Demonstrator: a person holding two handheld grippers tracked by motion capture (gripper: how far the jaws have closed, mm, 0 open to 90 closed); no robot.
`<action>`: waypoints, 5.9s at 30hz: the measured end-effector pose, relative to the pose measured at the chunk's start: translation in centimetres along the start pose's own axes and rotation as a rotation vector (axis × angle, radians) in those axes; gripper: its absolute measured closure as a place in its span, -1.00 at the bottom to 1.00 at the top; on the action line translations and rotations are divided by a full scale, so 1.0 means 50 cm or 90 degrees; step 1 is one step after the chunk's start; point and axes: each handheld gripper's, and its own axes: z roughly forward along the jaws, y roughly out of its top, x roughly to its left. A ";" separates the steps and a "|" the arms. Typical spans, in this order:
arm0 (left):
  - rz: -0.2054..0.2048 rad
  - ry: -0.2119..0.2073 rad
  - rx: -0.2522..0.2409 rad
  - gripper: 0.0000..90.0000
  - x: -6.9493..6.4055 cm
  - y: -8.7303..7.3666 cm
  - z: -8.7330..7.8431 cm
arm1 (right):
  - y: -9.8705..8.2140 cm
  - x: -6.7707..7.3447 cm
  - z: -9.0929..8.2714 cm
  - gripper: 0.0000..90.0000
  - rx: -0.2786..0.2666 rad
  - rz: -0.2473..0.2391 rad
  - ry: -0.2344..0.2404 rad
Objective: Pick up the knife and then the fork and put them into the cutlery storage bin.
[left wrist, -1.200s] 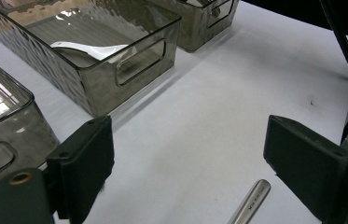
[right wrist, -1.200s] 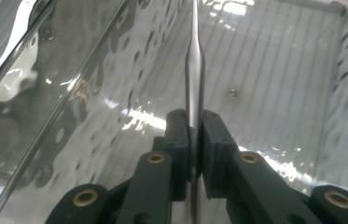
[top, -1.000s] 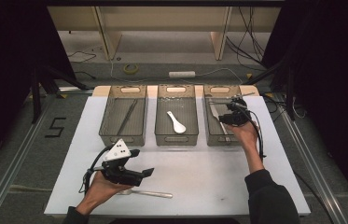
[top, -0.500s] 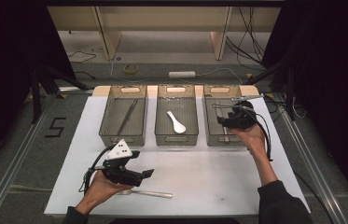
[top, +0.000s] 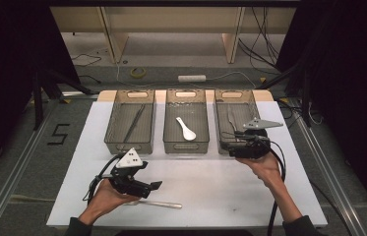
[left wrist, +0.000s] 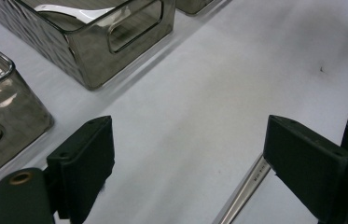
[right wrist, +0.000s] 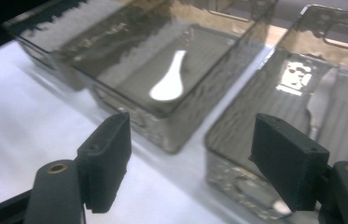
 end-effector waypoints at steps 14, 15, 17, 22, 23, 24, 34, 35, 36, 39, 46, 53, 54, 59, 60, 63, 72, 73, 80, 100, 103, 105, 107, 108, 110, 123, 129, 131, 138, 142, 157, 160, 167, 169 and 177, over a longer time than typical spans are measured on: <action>0.021 0.000 0.037 -0.63 -0.003 -0.002 0.008 | -0.066 0.048 -0.032 -0.43 -0.058 -0.003 0.046; 0.024 -0.002 0.043 -0.63 -0.005 -0.001 0.009 | -0.069 0.052 -0.033 -0.43 -0.059 -0.006 0.047; 0.028 -0.007 0.053 -0.62 -0.006 -0.002 0.010 | -0.076 0.059 -0.034 -0.43 -0.063 -0.009 0.051; 0.049 -0.008 0.102 -0.61 -0.012 -0.004 0.018 | -0.091 0.075 -0.040 -0.43 -0.061 -0.013 0.058; 0.053 -0.010 0.108 -0.60 -0.014 -0.004 0.019 | -0.093 0.078 -0.041 -0.43 -0.059 -0.015 0.062; 0.056 -0.013 0.116 -0.58 -0.016 -0.003 0.020 | -0.096 0.081 -0.043 -0.43 -0.058 -0.018 0.063; 0.097 -0.028 0.240 -0.29 -0.033 -0.009 0.041 | -0.116 0.102 -0.053 -0.43 -0.041 -0.033 0.073; 0.098 -0.029 0.250 -0.26 -0.034 -0.010 0.043 | -0.118 0.103 -0.053 -0.43 -0.040 -0.032 0.075; 0.101 -0.031 0.257 -0.23 -0.035 -0.011 0.045 | -0.120 0.105 -0.054 -0.43 -0.041 -0.033 0.076; 0.110 -0.037 0.281 -0.16 -0.036 -0.012 0.052 | -0.124 0.111 -0.056 -0.43 -0.040 -0.034 0.083; 0.127 -0.038 0.331 0.01 -0.042 -0.018 0.070 | -0.130 0.117 -0.060 -0.43 -0.035 -0.037 0.085; 0.145 -0.034 0.380 0.18 -0.048 -0.020 0.084 | -0.133 0.116 -0.061 -0.42 -0.031 -0.034 0.084; 0.143 -0.034 0.380 0.20 -0.049 -0.021 0.085 | -0.133 0.116 -0.060 -0.42 -0.031 -0.034 0.084; 0.151 -0.039 0.396 0.32 -0.046 -0.023 0.089 | -0.134 0.117 -0.060 -0.42 -0.028 -0.036 0.084; 0.151 -0.040 0.397 0.35 -0.046 -0.022 0.089 | -0.134 0.117 -0.060 -0.42 -0.028 -0.036 0.084; 0.161 -0.044 0.407 0.40 -0.046 -0.020 0.090 | -0.134 0.117 -0.060 -0.42 -0.029 -0.036 0.084; 0.176 -0.048 0.419 0.55 -0.053 -0.022 0.098 | -0.134 0.117 -0.060 -0.42 -0.027 -0.035 0.083; 0.177 -0.049 0.420 0.55 -0.053 -0.021 0.098 | -0.134 0.117 -0.060 -0.42 -0.028 -0.035 0.083; 0.196 -0.055 0.425 0.61 -0.055 -0.020 0.099 | -0.134 0.116 -0.058 -0.42 -0.026 -0.036 0.084; 0.171 -0.089 0.409 0.86 -0.048 -0.020 0.098 | -0.134 0.119 -0.057 -0.41 -0.020 -0.043 0.091; 0.154 -0.101 0.403 0.86 -0.048 -0.016 0.097 | -0.134 0.120 -0.056 -0.41 -0.019 -0.044 0.094; 0.149 -0.115 0.401 0.86 -0.051 -0.013 0.094 | -0.134 0.121 -0.056 -0.41 -0.018 -0.046 0.097; 0.139 -0.115 0.391 0.86 -0.054 -0.009 0.090 | -0.134 0.123 -0.055 -0.42 -0.019 -0.047 0.098; 0.140 -0.114 0.389 0.86 -0.055 -0.006 0.088 | -0.134 0.123 -0.055 -0.41 -0.019 -0.048 0.099; 0.136 -0.113 0.380 0.86 -0.059 -0.001 0.084 | -0.134 0.125 -0.055 -0.42 -0.019 -0.050 0.099; 0.123 -0.123 0.332 0.86 -0.067 0.027 0.076 | -0.131 0.162 -0.043 -0.42 -0.013 -0.108 0.132; 0.126 -0.135 0.327 0.86 -0.073 0.047 0.083 | -0.131 0.191 -0.032 -0.42 -0.003 -0.162 0.138; 0.129 -0.136 0.323 0.86 -0.077 0.056 0.084 | -0.132 0.201 -0.029 -0.42 0.004 -0.186 0.133; 0.131 -0.150 0.321 0.86 -0.083 0.079 0.094 | -0.136 0.225 -0.015 -0.42 0.023 -0.233 0.136; 0.131 -0.156 0.319 0.86 -0.086 0.089 0.097 | -0.139 0.241 -0.005 -0.42 0.033 -0.266 0.134; 0.149 -0.181 0.331 0.86 -0.110 0.111 0.106 | -0.151 0.276 0.017 -0.25 0.064 -0.374 0.106; 0.152 -0.183 0.329 0.86 -0.118 0.116 0.106 | -0.154 0.284 0.024 -0.17 0.073 -0.404 0.103; 0.147 -0.194 0.323 0.86 -0.123 0.122 0.105 | -0.159 0.299 0.035 0.14 0.083 -0.455 0.106; 0.149 -0.196 0.324 0.86 -0.123 0.123 0.106 | -0.161 0.302 0.037 0.24 0.086 -0.470 0.103; 0.146 -0.208 0.326 0.86 -0.128 0.124 0.107 | -0.163 0.308 0.039 0.56 0.098 -0.546 0.089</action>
